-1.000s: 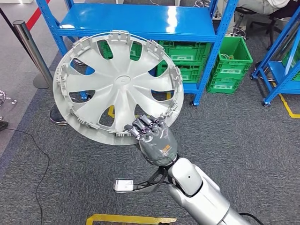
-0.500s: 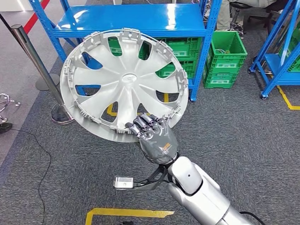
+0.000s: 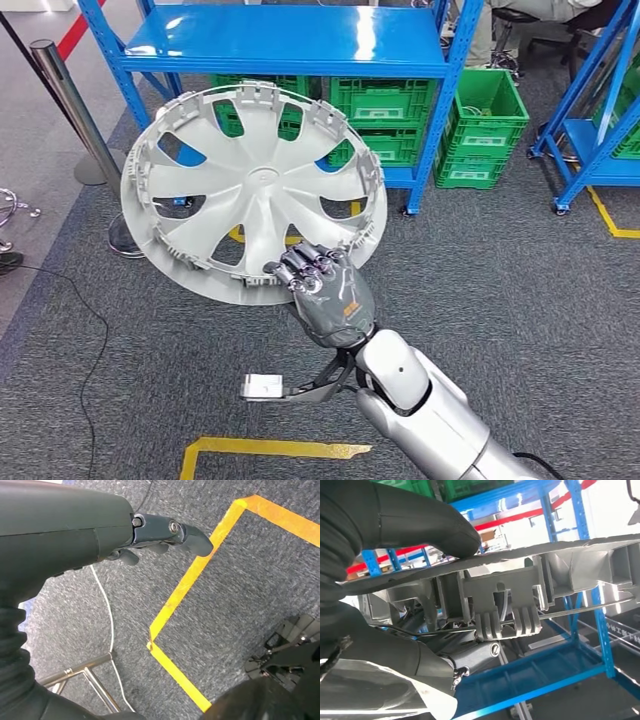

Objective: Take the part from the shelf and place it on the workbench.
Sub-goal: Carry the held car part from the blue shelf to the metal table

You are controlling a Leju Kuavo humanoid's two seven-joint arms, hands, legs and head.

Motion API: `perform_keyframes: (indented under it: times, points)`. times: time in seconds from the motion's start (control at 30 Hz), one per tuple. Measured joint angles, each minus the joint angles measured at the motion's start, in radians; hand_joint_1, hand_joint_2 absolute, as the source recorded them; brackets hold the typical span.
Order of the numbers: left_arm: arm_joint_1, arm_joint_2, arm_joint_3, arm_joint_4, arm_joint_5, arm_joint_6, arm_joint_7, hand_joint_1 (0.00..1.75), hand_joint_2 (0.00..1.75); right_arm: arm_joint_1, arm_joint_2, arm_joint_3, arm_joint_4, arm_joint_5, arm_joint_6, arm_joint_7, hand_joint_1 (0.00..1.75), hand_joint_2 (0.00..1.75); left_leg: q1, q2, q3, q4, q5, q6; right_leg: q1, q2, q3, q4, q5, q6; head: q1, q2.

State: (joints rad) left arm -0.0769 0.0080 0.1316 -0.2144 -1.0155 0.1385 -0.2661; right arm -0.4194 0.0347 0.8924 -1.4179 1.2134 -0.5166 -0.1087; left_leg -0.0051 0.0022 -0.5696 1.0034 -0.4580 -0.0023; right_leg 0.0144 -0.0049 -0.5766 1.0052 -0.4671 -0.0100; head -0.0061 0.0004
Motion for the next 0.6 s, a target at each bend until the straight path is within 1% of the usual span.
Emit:
perform_keyframes:
  times: [0.1, 0.17, 0.2, 0.23, 0.27, 0.3, 0.33, 0.37, 0.4, 0.43, 0.47, 0.5, 0.53, 0.57, 0.6]
  points:
    - [0.0, 0.0, 0.0, 0.0, 0.0, -0.001, 0.0, 0.0, 1.75, 0.0, 0.0, 0.001, 0.0, -0.015, 0.01, -0.002, 1.75, 1.75, -0.002, 0.0, -0.002, 0.003, 0.001, 0.003, -0.003, 0.0, 0.0, -0.002, 0.004, 0.005, 0.0, 0.0]
    - [-0.001, 0.001, 0.0, 0.0, 0.0, -0.001, 0.0, 0.0, 1.75, -0.001, 0.0, 0.001, 0.0, -0.026, 0.015, -0.002, 1.75, 1.75, -0.005, 0.0, -0.004, 0.006, 0.003, 0.012, -0.005, 0.0, -0.001, -0.005, 0.009, 0.014, -0.001, 0.0]
    - [-0.001, 0.002, 0.0, 0.0, 0.0, -0.002, 0.0, 0.0, 1.75, -0.001, 0.0, 0.0, 0.0, -0.031, 0.017, -0.002, 1.75, 1.75, -0.004, 0.001, -0.004, 0.004, 0.006, 0.017, -0.005, 0.001, -0.001, -0.008, 0.012, 0.019, -0.001, 0.0]
    - [-0.003, 0.002, 0.0, 0.0, 0.0, -0.002, 0.0, 0.0, 1.75, -0.002, 0.0, 0.0, -0.001, -0.037, 0.02, -0.003, 1.75, 1.75, -0.001, 0.004, -0.003, -0.005, 0.012, 0.022, -0.004, 0.002, -0.005, -0.006, 0.01, 0.022, -0.001, 0.0]
    - [-0.004, 0.001, 0.0, 0.0, 0.0, -0.002, 0.0, 0.0, 1.75, -0.002, 0.0, -0.001, -0.002, -0.043, 0.022, -0.005, 1.75, 1.75, 0.003, 0.008, -0.001, -0.015, 0.019, 0.026, -0.003, 0.004, -0.014, 0.006, -0.001, 0.026, 0.001, 0.0]
    - [-0.005, 0.0, 0.0, 0.0, 0.0, -0.002, 0.0, 0.0, 1.75, -0.003, 0.0, -0.001, -0.002, -0.048, 0.024, -0.007, 1.75, 1.75, 0.008, 0.012, 0.0, -0.025, 0.026, 0.029, -0.003, 0.005, -0.03, 0.036, -0.022, 0.031, 0.004, 0.0]
    - [-0.006, 0.0, 0.0, 0.0, 0.0, -0.002, 0.0, 0.0, 1.75, -0.003, 0.0, -0.002, -0.003, -0.053, 0.025, -0.008, 1.75, 1.75, 0.011, 0.018, 0.0, -0.03, 0.03, 0.03, -0.006, 0.006, -0.056, 0.088, -0.053, 0.035, 0.006, 0.0]
    - [-0.006, 0.0, 0.0, 0.0, 0.0, -0.002, 0.0, 0.0, 1.75, -0.003, 0.0, -0.002, -0.003, -0.057, 0.026, -0.01, 1.75, 1.75, 0.013, 0.022, -0.003, -0.031, 0.031, 0.031, -0.011, 0.006, -0.087, 0.156, -0.086, 0.041, 0.009, 0.0]
    - [-0.006, 0.0, 0.0, 0.0, 0.0, -0.002, 0.001, 0.0, 1.75, -0.002, -0.001, -0.003, -0.003, -0.061, 0.027, -0.011, 1.75, 1.75, 0.015, 0.028, -0.005, -0.031, 0.032, 0.03, -0.017, 0.006, -0.117, 0.221, -0.111, 0.046, 0.009, 0.0]
    - [-0.005, 0.0, 0.0, 0.0, 0.0, -0.003, 0.001, 0.0, 1.75, 0.0, -0.002, -0.003, -0.003, -0.063, 0.027, -0.012, 1.75, 1.75, 0.016, 0.035, -0.006, -0.03, 0.032, 0.027, -0.023, 0.005, -0.136, 0.263, -0.121, 0.051, 0.009, 0.0]
    - [-0.005, -0.001, 0.0, 0.0, -0.001, -0.003, 0.002, 0.0, 1.75, 0.002, -0.003, -0.004, -0.003, -0.065, 0.028, -0.013, 1.75, 1.75, 0.019, 0.041, -0.006, -0.03, 0.032, 0.023, -0.028, 0.003, -0.137, 0.266, -0.111, 0.057, 0.009, 0.0]
    - [-0.006, -0.002, 0.0, 0.0, -0.001, -0.003, 0.002, 0.0, 1.75, 0.003, -0.004, -0.004, -0.003, -0.066, 0.029, -0.014, 1.75, 1.75, 0.024, 0.048, -0.006, -0.028, 0.031, 0.018, -0.033, 0.0, -0.119, 0.23, -0.085, 0.063, 0.009, 0.0]
    - [-0.006, -0.003, 0.0, 0.0, -0.001, -0.003, 0.002, 0.0, 1.75, 0.003, -0.005, -0.004, -0.003, -0.066, 0.029, -0.014, 1.75, 1.75, 0.028, 0.055, -0.006, -0.023, 0.028, 0.01, -0.038, -0.011, -0.085, 0.163, -0.049, 0.069, 0.009, 0.0]
    - [-0.006, -0.002, 0.0, 0.0, -0.001, -0.003, 0.002, 0.0, 1.75, 0.003, -0.005, -0.004, -0.003, -0.066, 0.029, -0.014, 1.75, 1.75, 0.031, 0.061, -0.007, -0.018, 0.025, 0.0, -0.037, -0.029, -0.05, 0.096, -0.026, 0.076, 0.011, 0.0]
    - [-0.006, 0.0, 0.0, 0.0, -0.001, -0.003, 0.003, 0.0, 1.75, 0.002, -0.005, -0.004, -0.003, -0.067, 0.029, -0.014, 1.75, 1.75, 0.031, 0.067, -0.008, -0.01, 0.021, -0.009, -0.037, -0.042, -0.023, 0.046, -0.011, 0.075, 0.013, 0.0]
